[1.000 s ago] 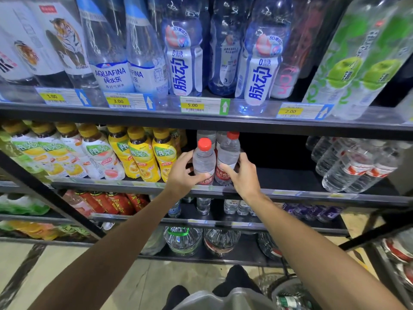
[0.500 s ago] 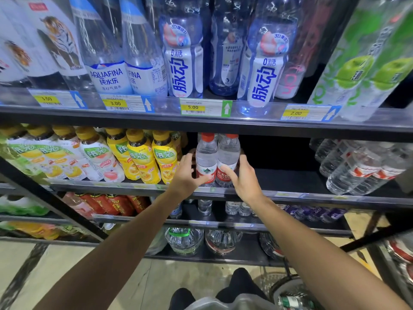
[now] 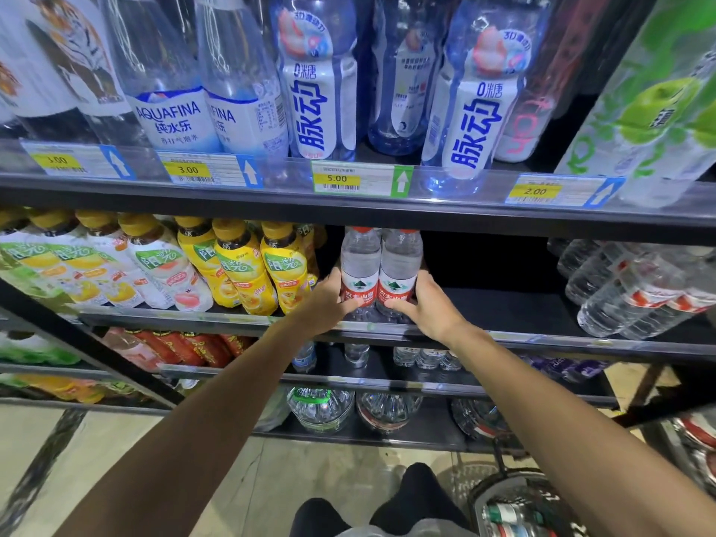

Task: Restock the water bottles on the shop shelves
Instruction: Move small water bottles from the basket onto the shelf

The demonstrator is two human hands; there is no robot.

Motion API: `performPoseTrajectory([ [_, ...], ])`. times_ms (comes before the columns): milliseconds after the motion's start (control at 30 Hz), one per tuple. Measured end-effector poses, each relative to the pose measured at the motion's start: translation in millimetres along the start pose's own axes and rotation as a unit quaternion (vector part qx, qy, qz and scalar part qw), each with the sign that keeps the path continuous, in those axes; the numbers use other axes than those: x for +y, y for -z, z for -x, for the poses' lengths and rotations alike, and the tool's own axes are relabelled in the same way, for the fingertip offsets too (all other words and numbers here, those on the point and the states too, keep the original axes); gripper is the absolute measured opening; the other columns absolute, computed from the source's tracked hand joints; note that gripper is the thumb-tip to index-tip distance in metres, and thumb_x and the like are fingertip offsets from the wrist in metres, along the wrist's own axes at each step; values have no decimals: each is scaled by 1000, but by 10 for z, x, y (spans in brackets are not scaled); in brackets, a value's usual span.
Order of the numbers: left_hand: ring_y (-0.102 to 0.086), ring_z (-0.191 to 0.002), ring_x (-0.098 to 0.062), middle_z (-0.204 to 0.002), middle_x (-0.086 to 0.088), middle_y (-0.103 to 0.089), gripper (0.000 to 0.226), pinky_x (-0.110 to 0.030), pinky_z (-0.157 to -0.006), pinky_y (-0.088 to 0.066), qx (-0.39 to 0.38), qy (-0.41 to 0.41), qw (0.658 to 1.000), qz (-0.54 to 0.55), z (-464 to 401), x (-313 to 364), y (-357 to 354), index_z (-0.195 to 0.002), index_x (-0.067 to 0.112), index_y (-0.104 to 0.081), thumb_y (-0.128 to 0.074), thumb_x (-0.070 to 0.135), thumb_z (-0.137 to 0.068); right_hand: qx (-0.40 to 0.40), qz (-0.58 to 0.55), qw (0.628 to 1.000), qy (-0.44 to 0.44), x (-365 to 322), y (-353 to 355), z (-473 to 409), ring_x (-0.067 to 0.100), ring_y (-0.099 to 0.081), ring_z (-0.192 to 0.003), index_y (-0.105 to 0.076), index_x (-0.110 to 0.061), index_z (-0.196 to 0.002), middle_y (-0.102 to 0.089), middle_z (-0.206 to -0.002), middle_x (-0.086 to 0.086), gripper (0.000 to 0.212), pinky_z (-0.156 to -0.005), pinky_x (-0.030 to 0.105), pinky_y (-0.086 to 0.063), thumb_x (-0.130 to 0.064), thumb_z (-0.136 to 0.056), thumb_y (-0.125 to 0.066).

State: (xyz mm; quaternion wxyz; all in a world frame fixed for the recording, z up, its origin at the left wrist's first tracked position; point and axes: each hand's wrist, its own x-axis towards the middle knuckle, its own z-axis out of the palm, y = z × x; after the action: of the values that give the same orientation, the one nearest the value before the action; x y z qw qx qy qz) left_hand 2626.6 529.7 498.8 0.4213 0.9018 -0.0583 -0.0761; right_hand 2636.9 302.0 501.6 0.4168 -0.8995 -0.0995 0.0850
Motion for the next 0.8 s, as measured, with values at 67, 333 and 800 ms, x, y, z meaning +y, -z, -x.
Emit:
performPoseTrajectory([
  [67,-63,-118,-19,-129,-3,-65,60,-29,-98,-53,-7,7,1000,-1,-49,-16,6,-137,8,-45,-76,26,-89,-5,12,1000,1,35,17,-22,19,-59,-122,-46,-18,-135,-57,-132,3,59,-107,47,-49,-39,-89,-78],
  [333,-58,-123,-16,-136,-3,-61,68,-37,-111,-43,-39,30,998,-27,-187,-71,32,-142,17,-45,-72,47,-87,-36,17,999,18,40,107,-167,16,-66,-118,-63,-13,-131,-69,-131,1,48,-106,41,-51,-34,-90,-77],
  [800,-55,-121,-13,-136,2,-57,64,2,-87,-37,18,18,999,36,-446,13,-4,-152,13,-36,-65,14,-96,-14,45,999,11,230,122,-522,22,-50,-138,-3,-27,-162,-46,-157,3,101,-112,31,-38,-46,-91,-72],
])
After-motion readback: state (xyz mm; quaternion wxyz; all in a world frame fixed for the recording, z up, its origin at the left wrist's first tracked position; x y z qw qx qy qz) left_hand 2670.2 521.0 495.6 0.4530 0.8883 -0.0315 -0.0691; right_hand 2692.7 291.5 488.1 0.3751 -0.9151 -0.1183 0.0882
